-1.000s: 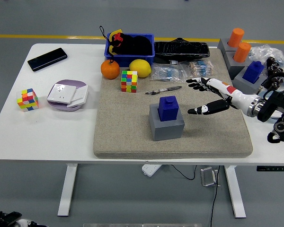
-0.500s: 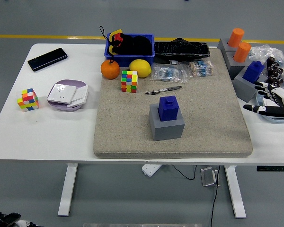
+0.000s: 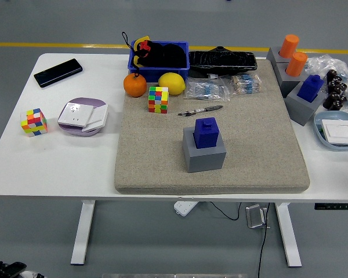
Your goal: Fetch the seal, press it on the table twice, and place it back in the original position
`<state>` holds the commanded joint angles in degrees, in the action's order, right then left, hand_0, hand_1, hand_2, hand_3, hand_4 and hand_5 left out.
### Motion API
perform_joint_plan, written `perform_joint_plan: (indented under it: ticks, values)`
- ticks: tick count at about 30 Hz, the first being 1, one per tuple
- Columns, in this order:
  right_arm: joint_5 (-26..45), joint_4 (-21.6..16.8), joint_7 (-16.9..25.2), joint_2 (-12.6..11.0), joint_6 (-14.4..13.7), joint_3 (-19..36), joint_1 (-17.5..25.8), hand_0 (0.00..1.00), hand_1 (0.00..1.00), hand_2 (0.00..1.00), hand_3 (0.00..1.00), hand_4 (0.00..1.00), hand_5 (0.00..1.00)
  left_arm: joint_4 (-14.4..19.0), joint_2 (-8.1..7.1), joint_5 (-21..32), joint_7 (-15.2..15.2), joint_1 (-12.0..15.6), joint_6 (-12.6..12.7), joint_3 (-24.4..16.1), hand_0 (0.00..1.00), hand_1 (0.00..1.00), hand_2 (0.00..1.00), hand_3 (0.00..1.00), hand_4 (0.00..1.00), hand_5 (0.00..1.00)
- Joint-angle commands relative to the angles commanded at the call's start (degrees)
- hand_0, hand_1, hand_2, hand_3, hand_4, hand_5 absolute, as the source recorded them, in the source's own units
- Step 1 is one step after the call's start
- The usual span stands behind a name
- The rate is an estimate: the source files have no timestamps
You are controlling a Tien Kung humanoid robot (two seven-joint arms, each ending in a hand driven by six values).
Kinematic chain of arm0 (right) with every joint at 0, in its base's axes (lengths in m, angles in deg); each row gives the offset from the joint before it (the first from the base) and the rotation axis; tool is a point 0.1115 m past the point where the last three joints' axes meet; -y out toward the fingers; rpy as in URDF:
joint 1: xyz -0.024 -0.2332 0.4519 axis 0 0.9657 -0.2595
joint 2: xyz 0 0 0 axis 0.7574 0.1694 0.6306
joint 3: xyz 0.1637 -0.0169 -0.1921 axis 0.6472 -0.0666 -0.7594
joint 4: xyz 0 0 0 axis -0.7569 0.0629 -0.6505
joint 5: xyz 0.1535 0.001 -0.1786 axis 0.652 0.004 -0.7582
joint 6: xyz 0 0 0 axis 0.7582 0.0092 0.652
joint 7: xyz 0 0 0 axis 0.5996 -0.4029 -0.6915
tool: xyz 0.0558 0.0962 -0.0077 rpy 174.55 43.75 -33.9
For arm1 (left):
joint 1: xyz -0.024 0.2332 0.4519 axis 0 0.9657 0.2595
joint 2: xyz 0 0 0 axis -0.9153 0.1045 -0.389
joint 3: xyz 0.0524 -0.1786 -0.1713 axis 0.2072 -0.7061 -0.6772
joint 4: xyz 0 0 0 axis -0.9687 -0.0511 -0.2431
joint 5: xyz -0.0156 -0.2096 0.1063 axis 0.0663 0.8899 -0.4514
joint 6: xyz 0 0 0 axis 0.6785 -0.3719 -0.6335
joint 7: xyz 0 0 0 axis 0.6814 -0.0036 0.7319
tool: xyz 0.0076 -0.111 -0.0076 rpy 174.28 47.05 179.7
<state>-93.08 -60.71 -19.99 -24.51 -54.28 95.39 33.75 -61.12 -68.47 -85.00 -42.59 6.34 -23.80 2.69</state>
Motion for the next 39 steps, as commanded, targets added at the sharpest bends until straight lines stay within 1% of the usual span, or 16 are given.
perform_joint_plan:
  ticks: [4,5,6,14,31,39]
  values:
    - [-0.71,0.01,-0.29,0.99,-0.47,2.01,0.43,0.921,0.868,0.843,0.807,0.998,0.493,0.03,0.14,0.31,0.13,-0.08,0.01,0.32,0.718,0.691,0.680,0.749,0.686,0.255]
    - [-0.75,-0.01,-0.46,1.07,-0.54,2.26,0.47,0.921,0.868,0.843,0.807,0.998,0.493,0.03,0.17,0.25,0.12,-0.07,0.01,0.28,0.718,0.691,0.680,0.749,0.686,0.255]
    - [-0.93,-0.02,-0.63,1.07,-0.56,2.37,0.45,0.915,0.854,0.833,0.794,0.990,0.468,0.01,0.19,0.16,0.06,-0.09,0.02,0.17,0.718,0.691,0.680,0.749,0.687,0.256]
    - [-1.32,-0.03,-1.11,1.27,-0.39,3.36,0.32,0.908,0.849,0.823,0.791,0.978,0.455,0.03,0.26,-0.52,-0.22,-0.25,0.15,-0.34,0.719,0.691,0.680,0.749,0.686,0.257]
    - [-1.49,0.07,-1.51,1.36,-0.49,3.61,0.62,0.893,0.838,0.811,0.786,0.953,0.430,0.11,0.14,-0.20,-0.16,-0.74,0.16,-0.13,0.718,0.691,0.679,0.748,0.682,0.257]
    - [-1.52,0.33,-1.51,1.28,-0.32,2.24,-0.57,0.890,0.832,0.810,0.784,0.950,0.425,0.06,-0.18,-0.47,-0.53,-0.70,0.24,-0.73,0.718,0.691,0.680,0.748,0.680,0.261]
